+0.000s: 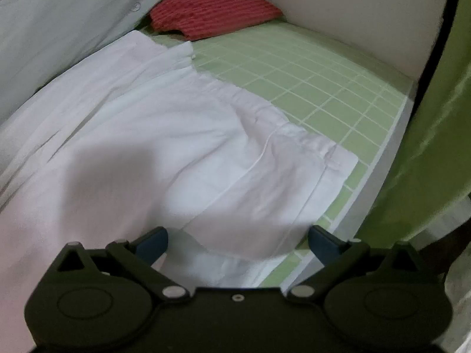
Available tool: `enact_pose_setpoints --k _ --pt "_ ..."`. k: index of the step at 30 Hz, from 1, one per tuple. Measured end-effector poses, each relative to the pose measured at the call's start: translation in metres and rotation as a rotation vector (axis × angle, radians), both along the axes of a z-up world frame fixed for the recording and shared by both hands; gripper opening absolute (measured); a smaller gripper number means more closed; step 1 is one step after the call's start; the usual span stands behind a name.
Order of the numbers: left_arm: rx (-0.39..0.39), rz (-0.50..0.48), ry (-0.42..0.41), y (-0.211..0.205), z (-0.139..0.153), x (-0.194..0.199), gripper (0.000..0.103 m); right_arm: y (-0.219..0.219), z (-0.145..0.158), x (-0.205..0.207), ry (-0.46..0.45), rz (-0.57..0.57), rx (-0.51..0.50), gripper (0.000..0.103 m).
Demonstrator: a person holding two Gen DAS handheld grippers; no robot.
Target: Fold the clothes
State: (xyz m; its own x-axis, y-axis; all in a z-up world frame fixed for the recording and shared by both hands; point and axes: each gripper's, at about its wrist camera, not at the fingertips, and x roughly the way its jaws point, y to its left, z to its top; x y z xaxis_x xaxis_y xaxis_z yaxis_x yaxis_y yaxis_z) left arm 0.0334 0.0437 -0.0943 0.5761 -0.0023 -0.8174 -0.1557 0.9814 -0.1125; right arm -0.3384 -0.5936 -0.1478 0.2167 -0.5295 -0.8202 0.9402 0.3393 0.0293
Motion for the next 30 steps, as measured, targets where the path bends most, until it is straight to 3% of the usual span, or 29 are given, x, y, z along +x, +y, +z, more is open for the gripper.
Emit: enact_pose_setpoints --k 2,4,5,6,8,9,10,14,18,20,23,26,30 --pt "-0.02 -0.004 0.003 0.002 -0.002 0.005 0.075 0.0 0.001 0.003 -0.001 -0.008 0.004 0.096" --pt "-0.055 -0.003 0.011 0.003 -0.004 0.01 0.056 0.001 0.006 0.004 -0.01 -0.007 -0.004 0.079" --pt "-0.058 -0.002 0.009 0.003 -0.004 0.012 0.05 0.001 0.008 0.005 -0.014 -0.007 -0.008 0.056" --pt "-0.055 -0.004 0.011 0.002 -0.004 0.014 0.041 0.001 0.011 0.005 -0.016 -0.008 -0.011 0.024" --pt "-0.046 0.006 0.02 0.002 -0.003 0.018 0.02 0.0 0.015 0.007 -0.006 0.006 0.002 0.005" --pt "-0.052 0.011 0.021 0.003 -0.001 0.018 0.011 -0.001 0.018 0.006 -0.016 0.008 0.0 0.004" --pt "-0.066 0.015 0.019 0.005 0.001 0.019 0.007 -0.001 0.022 0.003 -0.043 0.0 0.004 0.004" --pt "-0.089 0.042 -0.032 0.011 0.022 0.012 0.006 -0.001 0.046 -0.013 -0.164 -0.059 -0.009 0.003" --pt "-0.064 0.043 -0.12 0.008 0.056 -0.006 0.006 0.004 0.086 -0.027 -0.285 -0.059 -0.071 0.003" --pt "-0.061 0.072 -0.147 0.009 0.071 -0.02 0.006 0.005 0.1 -0.031 -0.293 -0.042 -0.104 0.003" --pt "-0.095 0.162 -0.116 0.023 0.074 -0.048 0.006 0.003 0.113 -0.04 -0.285 -0.019 -0.122 0.003" --pt "-0.028 0.186 -0.094 0.025 0.082 -0.082 0.005 -0.001 0.123 -0.057 -0.285 -0.019 -0.109 0.003" --pt "-0.024 0.228 -0.16 0.013 0.124 -0.106 0.004 -0.016 0.154 -0.075 -0.359 -0.039 -0.089 0.003"
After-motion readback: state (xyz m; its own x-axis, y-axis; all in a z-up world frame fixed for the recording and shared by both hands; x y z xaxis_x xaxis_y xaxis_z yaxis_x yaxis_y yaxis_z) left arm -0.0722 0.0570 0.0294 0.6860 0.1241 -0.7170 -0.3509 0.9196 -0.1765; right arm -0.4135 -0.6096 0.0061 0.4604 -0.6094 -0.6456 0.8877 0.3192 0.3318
